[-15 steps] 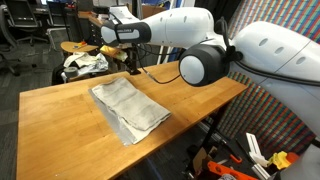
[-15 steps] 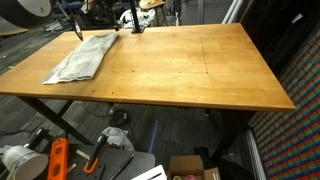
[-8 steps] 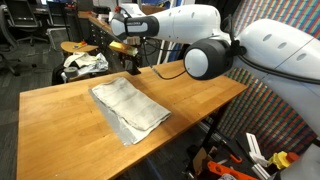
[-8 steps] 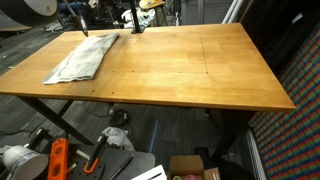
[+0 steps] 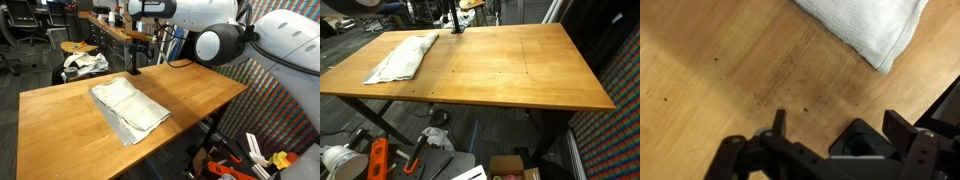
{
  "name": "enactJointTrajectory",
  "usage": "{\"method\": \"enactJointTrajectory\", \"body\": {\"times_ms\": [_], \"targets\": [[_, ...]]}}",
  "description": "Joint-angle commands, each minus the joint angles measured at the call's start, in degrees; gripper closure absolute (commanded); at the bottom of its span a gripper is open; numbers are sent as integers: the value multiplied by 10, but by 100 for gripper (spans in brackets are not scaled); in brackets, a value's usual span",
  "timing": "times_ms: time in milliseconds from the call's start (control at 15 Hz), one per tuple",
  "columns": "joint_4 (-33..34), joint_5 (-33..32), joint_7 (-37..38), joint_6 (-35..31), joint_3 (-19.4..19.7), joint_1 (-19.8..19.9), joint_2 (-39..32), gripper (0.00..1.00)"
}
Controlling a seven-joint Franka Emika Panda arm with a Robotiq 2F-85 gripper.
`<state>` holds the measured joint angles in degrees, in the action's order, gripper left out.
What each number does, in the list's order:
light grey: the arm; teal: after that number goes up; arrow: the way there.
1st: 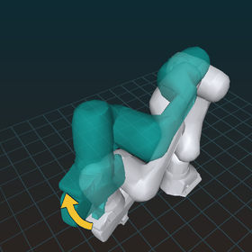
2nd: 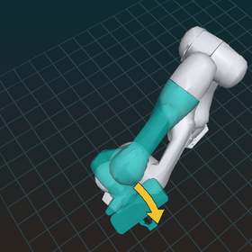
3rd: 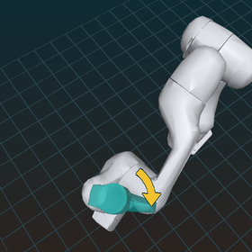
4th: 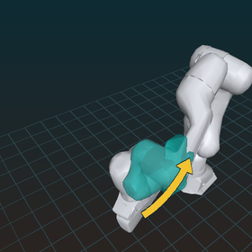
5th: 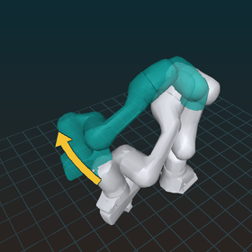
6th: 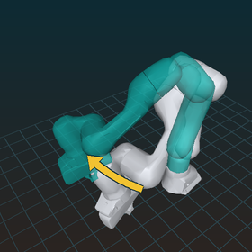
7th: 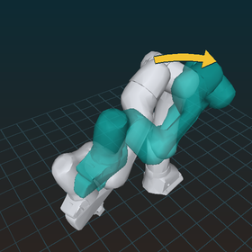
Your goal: Fold the towel on the table.
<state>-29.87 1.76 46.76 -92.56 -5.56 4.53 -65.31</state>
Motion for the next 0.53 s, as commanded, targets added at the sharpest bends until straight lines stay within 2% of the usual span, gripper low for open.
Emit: {"method": "enactJointTrajectory", "body": {"times_ms": [0, 267, 333, 467], "targets": [[-29, -1, -63, 13, -4, 24, 26, 0], [-46, -19, -156, 14, 3, 42, 30, 0], [-14, -12, -120, 8, 3, 35, 3, 0], [-20, -13, -140, 8, 3, 42, 4, 0]]}}
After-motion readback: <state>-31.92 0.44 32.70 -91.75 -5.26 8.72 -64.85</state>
